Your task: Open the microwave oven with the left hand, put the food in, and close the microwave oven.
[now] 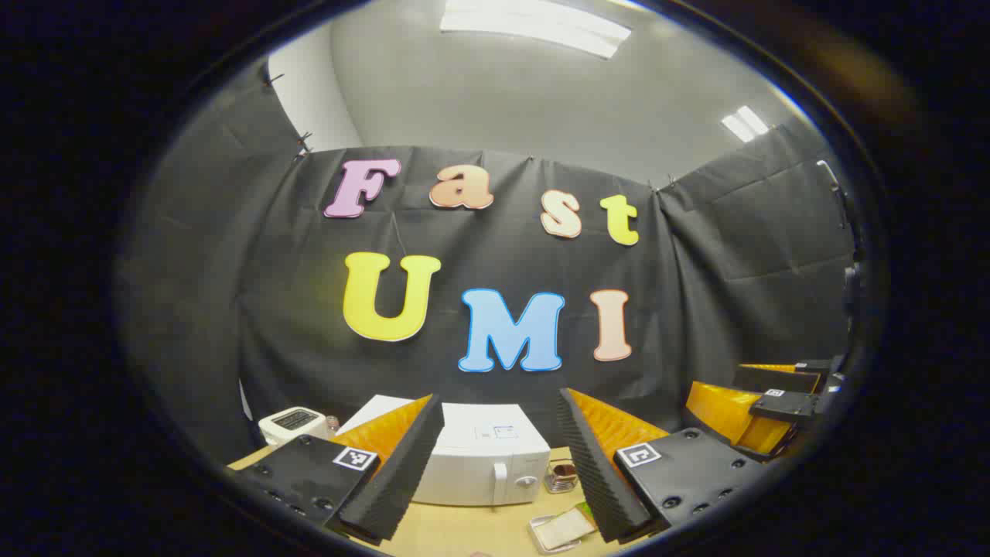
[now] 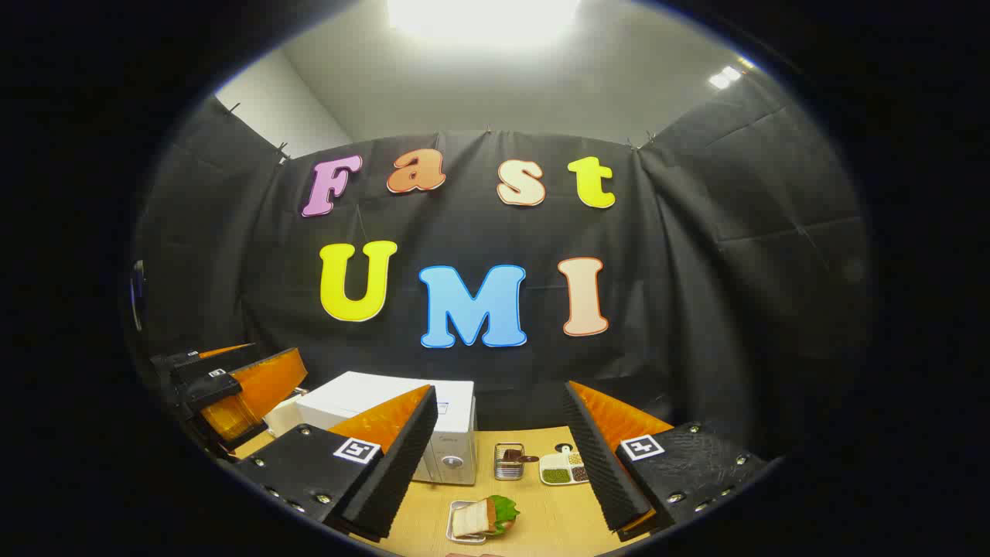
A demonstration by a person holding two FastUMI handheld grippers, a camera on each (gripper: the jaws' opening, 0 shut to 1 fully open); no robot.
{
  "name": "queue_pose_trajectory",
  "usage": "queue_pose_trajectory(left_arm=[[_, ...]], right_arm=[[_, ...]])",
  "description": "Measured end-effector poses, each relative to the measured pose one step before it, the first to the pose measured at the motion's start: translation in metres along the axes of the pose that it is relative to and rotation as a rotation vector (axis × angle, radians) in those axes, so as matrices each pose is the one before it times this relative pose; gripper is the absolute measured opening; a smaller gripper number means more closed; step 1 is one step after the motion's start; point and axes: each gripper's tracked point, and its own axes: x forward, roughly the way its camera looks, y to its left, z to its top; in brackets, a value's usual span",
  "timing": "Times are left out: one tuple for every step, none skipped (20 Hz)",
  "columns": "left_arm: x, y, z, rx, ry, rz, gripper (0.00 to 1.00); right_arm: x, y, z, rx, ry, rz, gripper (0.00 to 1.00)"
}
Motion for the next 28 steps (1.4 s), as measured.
queue_pose_trajectory(left_arm=[[-0.00108,0.00406,-0.00197,0.00583,-0.00277,0.00587,0.99],[-0.0011,0.002,0.00074,-0.00381,-0.00293,0.00043,0.97],[-0.00033,-0.0002,-0.00156,-0.0113,-0.00032,-0.00241,0.97],[0.00021,-0.0001,-0.00013,-0.01103,-0.00104,-0.0029,0.96],[0.00274,0.00126,-0.0004,-0.0058,-0.00402,-0.00204,0.96],[0.00227,0.00007,-0.00103,0.00224,-0.00315,-0.00079,0.99],[0.00237,-0.0006,-0.00562,0.00481,0.0046,-0.00589,0.99],[0.00158,-0.00112,-0.0029,0.00201,0.00388,-0.00491,0.99],[0.00353,-0.00087,-0.00379,0.00062,0.00158,-0.00287,0.98],[0.00202,-0.00146,-0.00193,0.00313,-0.00321,-0.00521,0.99],[0.0033,-0.00175,-0.00331,0.00573,-0.00109,0.00042,0.98],[0.00417,-0.00091,-0.00507,0.00412,0.0056,0.0008,0.95],[0.00561,-0.00291,-0.00761,0.00003,0.00632,-0.00449,0.98],[0.0062,-0.00495,-0.00934,-0.00089,0.00982,-0.00801,0.96],[0.00821,-0.00375,-0.01256,0.00298,0.01588,-0.00415,0.96],[0.00652,-0.00025,-0.01399,0.00571,0.01632,0.00449,0.96],[0.00739,0.00222,-0.01458,0.0047,0.01695,0.01032,0.99],[0.00691,-0.00041,-0.01247,-0.00131,0.00956,-0.00039,0.98],[0.00938,-0.00415,-0.01437,-0.00183,0.01888,-0.0081,0.99],[0.00992,-0.00203,-0.016,-0.00116,0.02832,-0.01346,0.98],[0.01193,-0.00121,-0.0171,-0.00427,0.0271,-0.01034,0.95],[0.01128,-0.00016,-0.01627,-0.00365,0.02969,-0.0048,0.97],[0.01297,0.00114,-0.01718,-0.00614,0.0314,0.00144,0.99],[0.01355,0.00187,-0.0171,-0.00881,0.03345,0.00633,0.97],[0.01382,0.00339,-0.01605,-0.01031,0.03236,0.01214,0.97],[0.01286,0.00249,-0.01431,-0.00861,0.03356,0.01463,0.94],[0.01241,0.00126,-0.01228,-0.00539,0.0284,0.01241,0.96],[0.01235,0.00001,-0.00825,-0.00357,0.02063,0.00562,0.94]], right_arm=[[-0.00225,-0.0009,-0.00364,-0.00519,0.00573,0.00174,0.97],[-0.00174,-0.00131,-0.00031,0.00003,-0.00198,-0.00115,0.97],[0.00003,-0.00138,-0.00013,-0.00098,-0.00259,-0.00499,0.97],[0.00002,-0.00267,-0.00066,-0.00152,-0.00067,-0.0065,0.97],[0.00115,-0.00229,-0.00107,0.00203,-0.00382,-0.00655,0.97],[0.00228,-0.00227,-0.00028,0.00832,-0.0027,-0.00427,0.97],[0.00328,-0.00004,-0.00271,0.01195,0.00557,0.00021,0.97],[0.00273,0.00129,-0.00263,0.01127,0.0085,0.00948,0.97],[0.00282,0.00171,-0.00124,0.00471,-0.00066,0.01144,0.97],[0.00351,-0.00109,0.00035,-0.00158,-0.00187,0.00622,0.97],[0.00492,-0.00194,-0.00201,-0.00074,0.00178,0.00405,0.97],[0.00334,-0.0006,-0.00086,0.0005,0.00372,0.00614,0.97],[0.00283,-0.00004,-0.00101,0.00036,0.00088,0.00472,0.97],[0.004,-0.00273,-0.0007,0.00197,0.00206,0.00122,0.97],[0.00379,-0.0029,-0.00232,0.00559,0.00425,-0.00038,0.97],[0.00348,-0.00369,-0.00272,0.00759,0.00906,-0.00114,0.97],[0.00368,-0.0035,-0.00448,0.0065,0.01103,-0.00243,0.97],[0.00312,-0.00471,-0.00351,0.00227,0.01414,-0.0039,0.97],[0.00241,-0.00511,-0.00372,0.00056,0.01039,-0.00542,0.97],[0.00295,-0.00531,-0.00199,0.00013,0.00803,-0.00719,0.97],[0.00429,-0.0055,-0.0041,0.00058,0.0073,-0.00378,0.97],[0.00347,-0.00424,-0.00275,0.00064,0.00685,-0.00472,0.97],[0.0033,-0.00442,-0.00405,-0.00004,0.01028,-0.00316,0.97],[0.00419,-0.00412,-0.00311,0.00099,0.01181,-0.00219,0.97],[0.00412,-0.00325,-0.00186,0.00972,0.00678,0.00262,0.97],[0.00349,-0.00213,0.00013,0.01583,0.00344,0.00297,0.97],[0.00421,-0.00424,-0.00072,0.01105,0.00188,-0.00327,0.97],[0.00394,-0.00481,0.0,0.00461,0.00292,-0.00463,0.97]])
